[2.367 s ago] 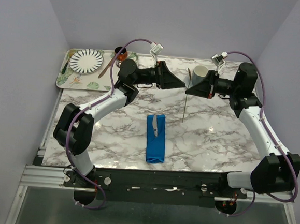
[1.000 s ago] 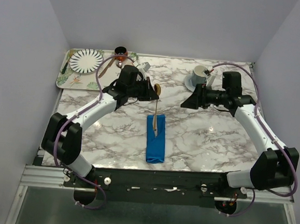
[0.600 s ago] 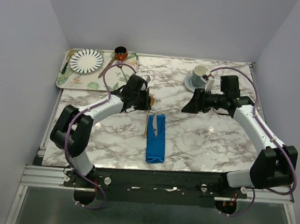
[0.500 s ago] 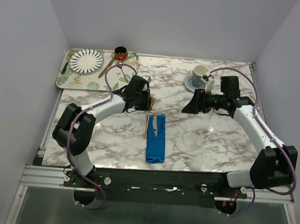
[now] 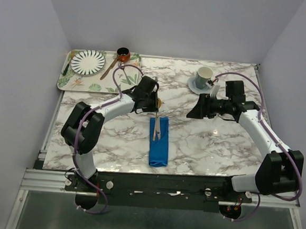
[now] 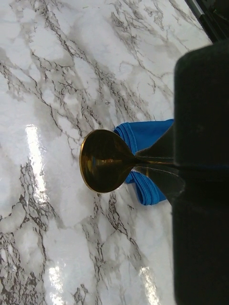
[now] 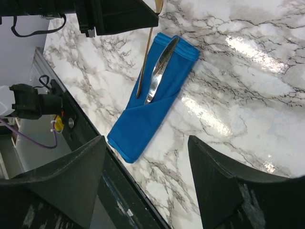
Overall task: Fold the napkin into a case and place the utensils inside
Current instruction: Insert the fork into the folded napkin.
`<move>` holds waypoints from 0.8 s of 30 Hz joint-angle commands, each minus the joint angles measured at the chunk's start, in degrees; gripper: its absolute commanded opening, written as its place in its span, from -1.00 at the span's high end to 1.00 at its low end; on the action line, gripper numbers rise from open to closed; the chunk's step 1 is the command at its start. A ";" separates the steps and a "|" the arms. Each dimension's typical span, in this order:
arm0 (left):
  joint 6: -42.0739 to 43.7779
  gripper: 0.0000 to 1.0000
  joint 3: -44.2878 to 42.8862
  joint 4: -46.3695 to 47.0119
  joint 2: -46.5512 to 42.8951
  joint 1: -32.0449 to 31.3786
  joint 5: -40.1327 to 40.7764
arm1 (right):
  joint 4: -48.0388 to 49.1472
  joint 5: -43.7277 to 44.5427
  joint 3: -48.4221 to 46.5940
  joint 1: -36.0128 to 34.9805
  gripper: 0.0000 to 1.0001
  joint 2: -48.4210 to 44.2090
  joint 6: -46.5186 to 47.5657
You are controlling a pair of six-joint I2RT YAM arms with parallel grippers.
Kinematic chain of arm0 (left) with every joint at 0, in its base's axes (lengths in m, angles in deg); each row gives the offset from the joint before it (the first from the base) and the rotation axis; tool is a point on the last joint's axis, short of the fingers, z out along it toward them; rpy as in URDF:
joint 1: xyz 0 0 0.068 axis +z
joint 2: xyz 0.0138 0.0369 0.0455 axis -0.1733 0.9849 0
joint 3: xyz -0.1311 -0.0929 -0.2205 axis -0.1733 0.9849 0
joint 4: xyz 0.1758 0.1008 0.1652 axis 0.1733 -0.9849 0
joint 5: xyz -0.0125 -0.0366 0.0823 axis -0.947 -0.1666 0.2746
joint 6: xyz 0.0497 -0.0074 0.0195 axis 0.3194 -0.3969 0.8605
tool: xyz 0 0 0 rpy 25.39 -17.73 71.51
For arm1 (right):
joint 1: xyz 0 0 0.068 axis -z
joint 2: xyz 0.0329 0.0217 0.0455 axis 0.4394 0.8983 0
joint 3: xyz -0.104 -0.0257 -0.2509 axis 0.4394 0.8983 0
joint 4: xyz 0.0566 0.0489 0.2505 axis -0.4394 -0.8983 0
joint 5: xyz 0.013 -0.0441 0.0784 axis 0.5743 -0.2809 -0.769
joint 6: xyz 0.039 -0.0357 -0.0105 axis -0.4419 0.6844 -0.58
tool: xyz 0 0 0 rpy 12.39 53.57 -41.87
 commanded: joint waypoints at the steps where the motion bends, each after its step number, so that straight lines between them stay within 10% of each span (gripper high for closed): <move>1: -2.14 1.00 -2.69 -2.18 1.54 -1.46 2.05 | -1.75 1.59 1.16 0.70 -0.55 -2.27 1.32; 24: -6.45 1.00 3.29 -5.70 -2.33 -4.27 1.87 | -3.33 1.94 1.60 1.32 -0.55 -2.80 2.46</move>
